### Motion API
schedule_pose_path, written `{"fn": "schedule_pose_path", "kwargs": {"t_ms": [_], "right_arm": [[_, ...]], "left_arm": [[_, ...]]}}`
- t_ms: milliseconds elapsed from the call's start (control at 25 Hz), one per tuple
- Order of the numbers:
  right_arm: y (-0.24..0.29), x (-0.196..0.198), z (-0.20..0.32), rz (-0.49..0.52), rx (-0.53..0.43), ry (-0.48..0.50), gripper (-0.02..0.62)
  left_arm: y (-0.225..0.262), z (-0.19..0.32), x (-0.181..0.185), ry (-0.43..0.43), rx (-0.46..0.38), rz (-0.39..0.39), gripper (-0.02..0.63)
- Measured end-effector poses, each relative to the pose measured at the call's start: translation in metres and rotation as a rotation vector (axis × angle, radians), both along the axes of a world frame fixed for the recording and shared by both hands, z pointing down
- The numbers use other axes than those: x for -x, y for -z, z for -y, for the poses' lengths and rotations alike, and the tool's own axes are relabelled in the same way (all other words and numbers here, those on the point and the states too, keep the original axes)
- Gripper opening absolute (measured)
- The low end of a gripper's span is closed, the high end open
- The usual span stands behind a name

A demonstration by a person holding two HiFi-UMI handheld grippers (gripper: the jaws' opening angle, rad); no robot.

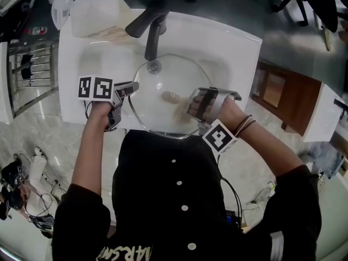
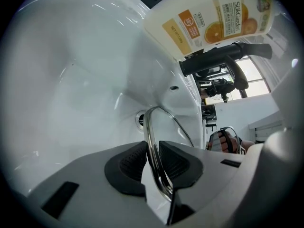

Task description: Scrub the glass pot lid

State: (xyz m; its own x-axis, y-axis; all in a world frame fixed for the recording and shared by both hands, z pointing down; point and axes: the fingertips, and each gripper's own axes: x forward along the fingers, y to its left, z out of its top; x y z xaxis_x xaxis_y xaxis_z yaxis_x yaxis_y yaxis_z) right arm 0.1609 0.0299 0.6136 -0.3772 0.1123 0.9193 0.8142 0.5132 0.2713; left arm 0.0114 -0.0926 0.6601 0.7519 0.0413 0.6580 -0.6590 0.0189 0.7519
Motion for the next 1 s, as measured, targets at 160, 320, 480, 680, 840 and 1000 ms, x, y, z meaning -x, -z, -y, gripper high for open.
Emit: {"fn": "schedule_pose_path", "kwargs": {"t_ms": [160, 320, 480, 680, 840, 1000], "right_arm": [[0.005, -0.026, -0.003, -0.049, 0.015, 0.025, 0.138], [0.008, -0.040, -0.007, -0.090, 0.027, 0.061, 0.138], [0.010, -0.050, -0.009, -0.116, 0.032, 0.086, 0.138], [0.011, -0.045, -0.004, -0.101, 0.016, 0.082, 0.138], [0.022, 0.013, 0.010, 0.079, 0.049, -0.104, 0.140], [0.034, 0.087, 0.013, 0.273, 0.077, -0.223, 0.140]], "left_arm": [[0.000, 0.000, 0.000, -0.007, -0.002, 0.006, 0.098], [0.000, 0.000, 0.000, 0.003, 0.001, 0.007, 0.098], [0.001, 0.001, 0.000, 0.008, -0.001, 0.010, 0.098], [0.001, 0.001, 0.000, 0.010, -0.004, 0.016, 0.098], [0.002, 0.002, 0.001, 0.007, -0.008, 0.026, 0.097], [0.002, 0.002, 0.001, 0.013, -0.007, 0.028, 0.097]]}}
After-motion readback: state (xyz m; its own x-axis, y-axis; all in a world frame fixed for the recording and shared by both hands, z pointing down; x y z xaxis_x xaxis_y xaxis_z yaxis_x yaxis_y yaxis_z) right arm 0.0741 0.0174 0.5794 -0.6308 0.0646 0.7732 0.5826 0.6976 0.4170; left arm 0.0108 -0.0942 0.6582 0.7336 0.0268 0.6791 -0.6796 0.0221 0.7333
